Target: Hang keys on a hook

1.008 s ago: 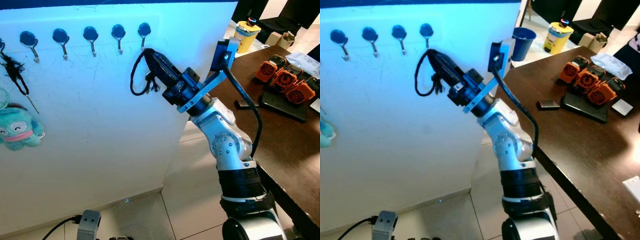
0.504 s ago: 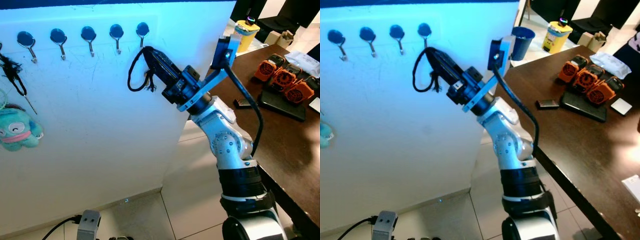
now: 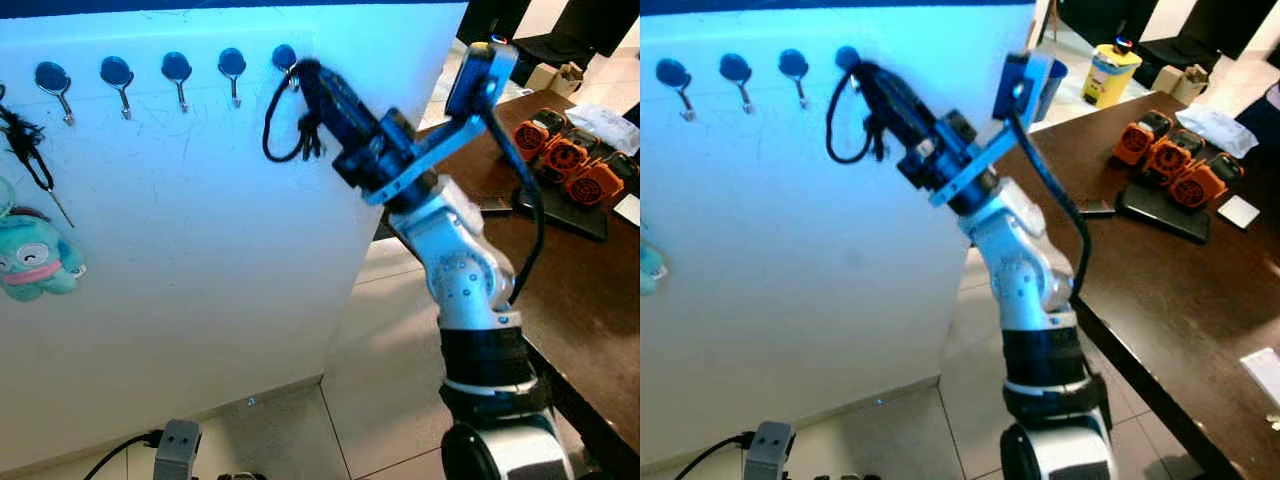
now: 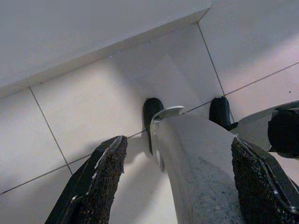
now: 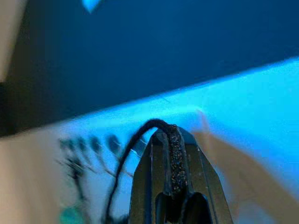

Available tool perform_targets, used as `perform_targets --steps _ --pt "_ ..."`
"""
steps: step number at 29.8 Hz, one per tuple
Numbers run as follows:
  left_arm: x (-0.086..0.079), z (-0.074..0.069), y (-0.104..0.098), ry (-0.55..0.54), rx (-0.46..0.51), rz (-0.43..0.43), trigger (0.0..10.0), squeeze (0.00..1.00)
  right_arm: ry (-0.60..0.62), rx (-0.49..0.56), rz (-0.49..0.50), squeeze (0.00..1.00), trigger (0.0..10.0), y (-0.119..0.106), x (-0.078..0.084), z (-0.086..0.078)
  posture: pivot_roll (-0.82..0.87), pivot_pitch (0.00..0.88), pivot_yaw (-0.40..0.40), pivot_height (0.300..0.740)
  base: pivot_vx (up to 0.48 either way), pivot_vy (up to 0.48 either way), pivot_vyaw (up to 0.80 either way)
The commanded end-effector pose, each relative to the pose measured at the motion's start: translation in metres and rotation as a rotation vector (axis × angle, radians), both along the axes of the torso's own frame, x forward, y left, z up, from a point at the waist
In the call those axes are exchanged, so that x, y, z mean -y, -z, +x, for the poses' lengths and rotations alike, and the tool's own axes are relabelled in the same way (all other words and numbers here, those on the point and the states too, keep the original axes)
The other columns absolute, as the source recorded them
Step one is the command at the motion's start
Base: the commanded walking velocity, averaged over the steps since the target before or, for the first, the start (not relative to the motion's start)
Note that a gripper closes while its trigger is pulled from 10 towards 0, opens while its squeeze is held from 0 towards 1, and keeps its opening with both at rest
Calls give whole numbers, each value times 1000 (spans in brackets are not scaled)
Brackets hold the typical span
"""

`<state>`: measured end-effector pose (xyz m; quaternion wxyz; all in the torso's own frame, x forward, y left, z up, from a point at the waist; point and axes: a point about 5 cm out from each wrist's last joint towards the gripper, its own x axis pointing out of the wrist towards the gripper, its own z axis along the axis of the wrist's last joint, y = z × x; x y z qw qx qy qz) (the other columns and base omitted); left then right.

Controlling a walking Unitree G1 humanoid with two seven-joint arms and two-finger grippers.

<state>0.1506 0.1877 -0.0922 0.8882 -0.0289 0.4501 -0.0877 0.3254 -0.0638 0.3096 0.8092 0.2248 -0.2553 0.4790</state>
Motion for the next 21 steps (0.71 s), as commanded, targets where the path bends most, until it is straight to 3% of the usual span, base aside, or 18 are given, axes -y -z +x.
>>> perform_targets --steps 1,5,8,17,21 --pt "10 -29 13 21 -119 -21 10000 0 38 -40 -47 0 10000 10 0 5 61 84 -24 740 0 0 0" --pt "11 -30 13 23 -122 -22 10000 0 50 -76 -182 0 10000 27 -5 6 59 82 -27 740 0 0 0" --pt "11 -30 13 25 -124 -21 10000 0 34 -86 -216 0 10000 34 -5 4 58 83 -28 740 0 0 0" --pt "10 -31 13 29 -125 -21 10000 0 43 -92 -230 0 10000 37 -2 2 52 85 -22 740 0 0 0" --pt "9 -30 13 35 -121 -20 10000 0 103 -157 -245 0 10000 46 1 9 50 87 -19 740 0 0 0"
